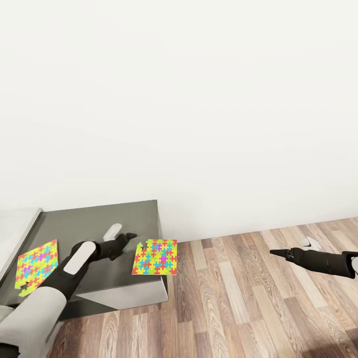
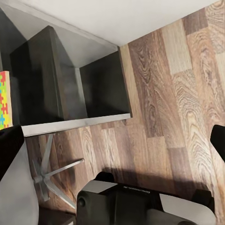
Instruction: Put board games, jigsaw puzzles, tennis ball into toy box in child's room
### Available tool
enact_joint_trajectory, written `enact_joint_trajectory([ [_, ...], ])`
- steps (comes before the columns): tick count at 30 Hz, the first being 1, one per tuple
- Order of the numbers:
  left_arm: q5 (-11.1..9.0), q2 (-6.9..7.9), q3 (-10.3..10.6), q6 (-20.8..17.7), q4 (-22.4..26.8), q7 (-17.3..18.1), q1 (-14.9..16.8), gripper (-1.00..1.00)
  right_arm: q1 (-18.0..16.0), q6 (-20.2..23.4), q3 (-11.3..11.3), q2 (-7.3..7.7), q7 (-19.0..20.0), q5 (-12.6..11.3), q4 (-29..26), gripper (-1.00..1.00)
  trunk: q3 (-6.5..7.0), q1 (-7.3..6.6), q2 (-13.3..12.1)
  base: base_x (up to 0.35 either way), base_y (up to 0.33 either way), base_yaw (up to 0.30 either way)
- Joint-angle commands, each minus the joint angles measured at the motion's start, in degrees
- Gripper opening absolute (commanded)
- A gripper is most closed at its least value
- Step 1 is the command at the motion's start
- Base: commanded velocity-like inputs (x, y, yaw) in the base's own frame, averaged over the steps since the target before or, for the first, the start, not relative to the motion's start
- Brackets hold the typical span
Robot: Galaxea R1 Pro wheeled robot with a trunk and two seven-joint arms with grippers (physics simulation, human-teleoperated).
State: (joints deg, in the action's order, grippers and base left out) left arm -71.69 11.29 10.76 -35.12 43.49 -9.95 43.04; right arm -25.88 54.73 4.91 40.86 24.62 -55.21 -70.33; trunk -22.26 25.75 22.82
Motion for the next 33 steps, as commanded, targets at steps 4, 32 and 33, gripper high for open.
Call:
enact_joint_trajectory([
  [4,0.1,1.96,-6.3,-2.3,10.8,-1.8,-4.8,1.0,-0.6,0.0,-0.1,-1.23,0.5,0.1,1.6,1.0,-0.1,0.04,0.1,0.0,0.0,0.0],
  [32,-6.2,-1.48,-10.8,-8.4,47.3,-15.6,-14.5,1.0,-15.8,-0.2,0.9,-19.79,0.4,0.5,23.3,1.0,-0.1,0.04,0.1,0.0,0.0,0.0],
  [33,-6.3,-1.72,-9.7,-8.4,47.5,-15.6,-14.5,1.0,-16.2,-0.2,1.1,-20.35,0.4,0.5,23.8,1.0,-0.1,0.04,0.1,0.0,0.0,0.0],
])
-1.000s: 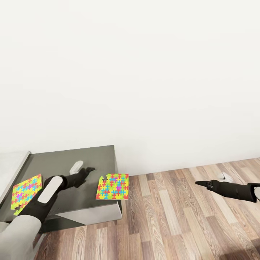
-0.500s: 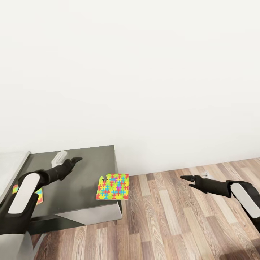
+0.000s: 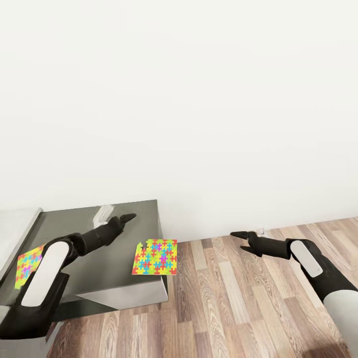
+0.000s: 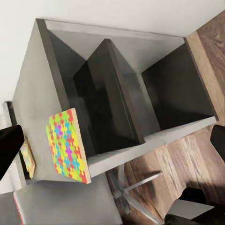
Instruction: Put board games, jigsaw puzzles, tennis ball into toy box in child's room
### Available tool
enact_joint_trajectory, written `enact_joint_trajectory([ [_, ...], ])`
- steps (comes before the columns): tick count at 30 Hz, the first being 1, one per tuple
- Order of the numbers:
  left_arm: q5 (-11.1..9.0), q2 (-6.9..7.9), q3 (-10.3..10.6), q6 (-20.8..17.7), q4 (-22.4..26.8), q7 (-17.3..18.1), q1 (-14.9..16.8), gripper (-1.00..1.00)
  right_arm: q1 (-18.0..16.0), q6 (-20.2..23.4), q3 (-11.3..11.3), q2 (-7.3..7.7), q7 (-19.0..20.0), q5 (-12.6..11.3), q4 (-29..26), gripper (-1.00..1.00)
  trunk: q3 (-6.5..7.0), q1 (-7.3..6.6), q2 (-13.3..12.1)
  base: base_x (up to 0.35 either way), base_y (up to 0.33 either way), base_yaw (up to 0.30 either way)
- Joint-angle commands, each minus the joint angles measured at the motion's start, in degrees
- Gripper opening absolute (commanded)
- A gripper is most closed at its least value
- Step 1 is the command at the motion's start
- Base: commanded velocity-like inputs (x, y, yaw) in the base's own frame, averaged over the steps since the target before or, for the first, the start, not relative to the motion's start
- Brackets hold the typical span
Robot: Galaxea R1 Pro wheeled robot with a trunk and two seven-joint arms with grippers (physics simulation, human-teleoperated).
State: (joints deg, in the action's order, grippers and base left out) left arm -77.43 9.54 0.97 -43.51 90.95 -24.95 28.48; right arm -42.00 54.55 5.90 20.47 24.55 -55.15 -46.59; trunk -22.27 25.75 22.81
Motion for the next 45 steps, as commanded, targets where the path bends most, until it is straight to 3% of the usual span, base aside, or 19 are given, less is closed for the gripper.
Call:
enact_joint_trajectory([
  [1,-0.6,-0.19,1.1,0.0,0.3,-0.6,0.0,1.0,-0.5,0.1,0.3,-0.41,0.4,0.4,0.5,1.0,-0.1,0.03,0.1,0.0,0.0,0.0],
  [5,-1.1,-0.82,2.5,-0.1,0.6,-0.5,-0.1,1.0,-1.9,0.2,0.4,-1.03,0.3,0.3,1.6,1.0,-0.1,0.03,0.1,0.0,0.0,0.0],
  [10,-2.7,-2.65,3.9,-0.6,0.9,-0.4,-0.2,1.0,-5.2,0.0,0.4,-1.54,0.0,0.2,6.5,1.0,-0.1,0.03,0.1,0.0,0.0,0.0],
  [14,-5.9,-4.33,4.5,-1.1,1.1,-0.3,0.1,1.0,-7.7,-1.0,0.3,-2.03,0.0,0.0,13.0,1.0,-0.1,0.03,0.1,0.0,0.0,0.0],
  [23,-8.2,-5.29,5.7,-1.9,1.2,-0.1,1.4,1.0,-9.1,-4.1,0.3,-3.21,1.2,-0.4,17.1,1.0,-0.1,0.03,0.1,0.0,0.0,0.0],
  [30,-12.2,-5.49,5.9,-2.4,1.2,0.4,1.8,1.0,-9.3,-3.7,1.3,-4.2,9.3,-0.1,15.2,1.0,-0.1,0.03,0.1,0.0,0.0,0.0],
  [33,-16.0,-5.26,5.9,-2.5,1.2,0.6,2.0,1.0,-9.1,-1.9,3.2,-4.33,15.2,0.1,13.2,1.0,-0.1,0.03,0.1,0.0,0.0,0.0],
  [34,-16.0,-5.26,5.9,-2.5,1.2,0.6,2.0,1.0,-9.1,-1.9,3.2,-4.33,15.2,0.1,13.2,1.0,-0.1,0.03,0.1,0.0,0.0,0.0],
  [37,-19.0,-4.87,5.7,-2.6,1.2,0.7,2.1,1.0,-9.0,0.0,5.3,-4.28,19.1,0.2,12.0,1.0,-0.1,0.03,0.1,0.0,0.0,0.0],
  [45,-21.5,-4.53,3.9,-2.6,1.2,0.7,2.2,1.0,-8.9,1.8,7.2,-4.5,22.2,0.2,11.2,1.0,-0.1,0.03,0.1,0.0,0.0,0.0],
])
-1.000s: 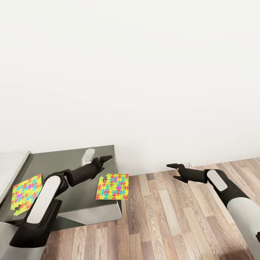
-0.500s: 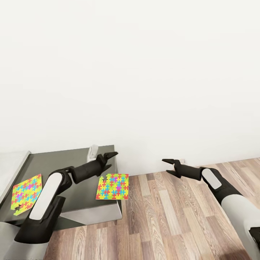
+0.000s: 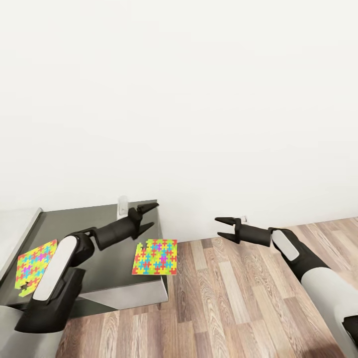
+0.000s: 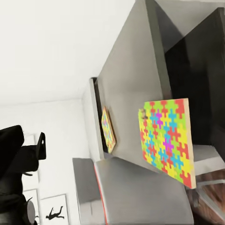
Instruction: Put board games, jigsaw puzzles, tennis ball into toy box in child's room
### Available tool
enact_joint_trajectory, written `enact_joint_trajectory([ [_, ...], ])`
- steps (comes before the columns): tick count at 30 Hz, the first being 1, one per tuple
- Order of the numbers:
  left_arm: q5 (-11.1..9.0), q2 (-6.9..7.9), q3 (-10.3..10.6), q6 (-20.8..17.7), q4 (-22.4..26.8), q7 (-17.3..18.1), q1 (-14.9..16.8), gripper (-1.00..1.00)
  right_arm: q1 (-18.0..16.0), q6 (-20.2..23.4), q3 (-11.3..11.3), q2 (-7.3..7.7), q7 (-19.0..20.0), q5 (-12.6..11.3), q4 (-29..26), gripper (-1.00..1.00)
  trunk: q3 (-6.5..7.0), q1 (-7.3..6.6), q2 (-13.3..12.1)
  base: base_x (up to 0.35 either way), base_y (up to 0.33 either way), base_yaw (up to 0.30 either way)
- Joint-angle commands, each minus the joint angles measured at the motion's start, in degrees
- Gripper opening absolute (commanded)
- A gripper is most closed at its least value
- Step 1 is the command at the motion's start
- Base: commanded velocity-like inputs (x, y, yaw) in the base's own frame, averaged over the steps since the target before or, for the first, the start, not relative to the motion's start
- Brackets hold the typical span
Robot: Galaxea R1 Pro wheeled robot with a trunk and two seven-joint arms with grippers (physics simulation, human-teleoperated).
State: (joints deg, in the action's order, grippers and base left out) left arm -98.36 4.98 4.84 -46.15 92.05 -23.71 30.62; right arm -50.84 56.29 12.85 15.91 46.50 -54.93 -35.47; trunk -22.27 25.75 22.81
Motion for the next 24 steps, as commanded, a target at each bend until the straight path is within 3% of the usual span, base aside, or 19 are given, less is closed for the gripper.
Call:
enact_joint_trajectory([
  [1,-0.8,-0.01,-0.2,0.0,0.1,-0.6,0.0,1.0,-0.1,0.2,0.4,-0.04,0.5,0.0,0.0,1.0,-0.1,0.03,0.1,0.0,0.0,0.0],
  [7,-1.7,-0.12,-0.6,0.0,0.1,-0.5,0.1,1.0,0.0,0.5,0.8,-0.81,1.0,0.0,0.2,1.0,-0.1,0.03,0.1,0.0,0.0,0.0],
  [9,-2.7,0.08,-0.7,0.0,0.1,-0.4,0.1,1.0,0.0,0.7,0.9,-1.77,1.1,0.1,0.3,1.0,-0.1,0.03,0.1,0.0,0.0,0.0],
  [14,-4.2,0.39,-0.8,-0.1,0.1,-0.1,0.2,1.0,0.1,2.0,1.1,-3.33,1.2,0.1,0.6,1.0,-0.99,1.13,2.1,0.0,0.0,0.0],
  [24,-5.0,0.33,-0.9,-0.1,0.1,0.1,0.2,1.0,0.2,3.7,1.3,-5.1,1.4,0.1,0.8,1.0,-2.79,3.33,6.1,0.0,0.0,0.0],
])
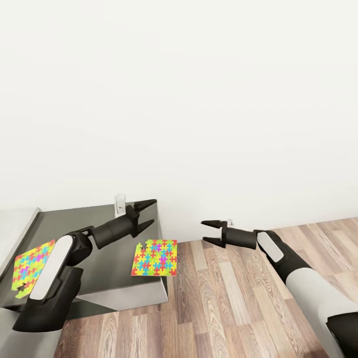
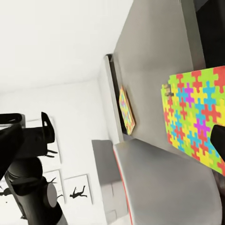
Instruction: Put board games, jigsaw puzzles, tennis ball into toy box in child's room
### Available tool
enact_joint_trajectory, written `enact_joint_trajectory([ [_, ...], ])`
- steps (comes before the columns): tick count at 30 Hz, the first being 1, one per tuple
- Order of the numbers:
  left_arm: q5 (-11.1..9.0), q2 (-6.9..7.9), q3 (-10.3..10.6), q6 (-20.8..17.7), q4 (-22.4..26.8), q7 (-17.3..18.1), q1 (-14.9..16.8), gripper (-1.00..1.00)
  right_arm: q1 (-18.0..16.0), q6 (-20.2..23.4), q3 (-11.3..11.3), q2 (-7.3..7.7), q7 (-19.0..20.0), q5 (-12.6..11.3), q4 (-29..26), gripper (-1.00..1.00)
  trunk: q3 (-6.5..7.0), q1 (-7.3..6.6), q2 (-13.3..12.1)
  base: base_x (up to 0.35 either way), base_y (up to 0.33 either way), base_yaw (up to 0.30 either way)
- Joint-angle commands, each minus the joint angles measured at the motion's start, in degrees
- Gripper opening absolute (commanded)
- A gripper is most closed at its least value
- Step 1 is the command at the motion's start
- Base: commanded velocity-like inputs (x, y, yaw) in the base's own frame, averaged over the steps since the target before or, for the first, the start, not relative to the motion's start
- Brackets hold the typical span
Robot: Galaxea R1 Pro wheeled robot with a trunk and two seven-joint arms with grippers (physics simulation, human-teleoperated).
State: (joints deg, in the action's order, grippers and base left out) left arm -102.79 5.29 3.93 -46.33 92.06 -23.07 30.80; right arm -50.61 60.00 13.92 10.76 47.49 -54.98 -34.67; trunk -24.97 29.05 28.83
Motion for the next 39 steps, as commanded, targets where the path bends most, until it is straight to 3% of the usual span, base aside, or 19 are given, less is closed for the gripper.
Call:
enact_joint_trajectory([
  [1,-0.7,-0.05,0.0,0.0,0.1,-0.6,0.0,1.0,-0.1,0.0,0.4,-0.16,0.4,0.1,0.1,1.0,-0.27,0.25,0.5,0.0,0.0,0.0],
  [15,-0.9,-0.6,0.0,0.1,0.1,-0.7,0.1,1.0,0.0,0.0,4.4,-1.36,0.5,0.0,0.7,1.0,-2.78,3.32,6.1,0.0,0.0,0.0],
  [39,-0.9,-0.63,0.0,0.1,0.1,-0.7,0.1,1.0,0.2,0.0,5.0,-3.07,0.5,0.0,3.1,1.0,-7.09,8.59,15.7,0.0,0.0,0.0],
])
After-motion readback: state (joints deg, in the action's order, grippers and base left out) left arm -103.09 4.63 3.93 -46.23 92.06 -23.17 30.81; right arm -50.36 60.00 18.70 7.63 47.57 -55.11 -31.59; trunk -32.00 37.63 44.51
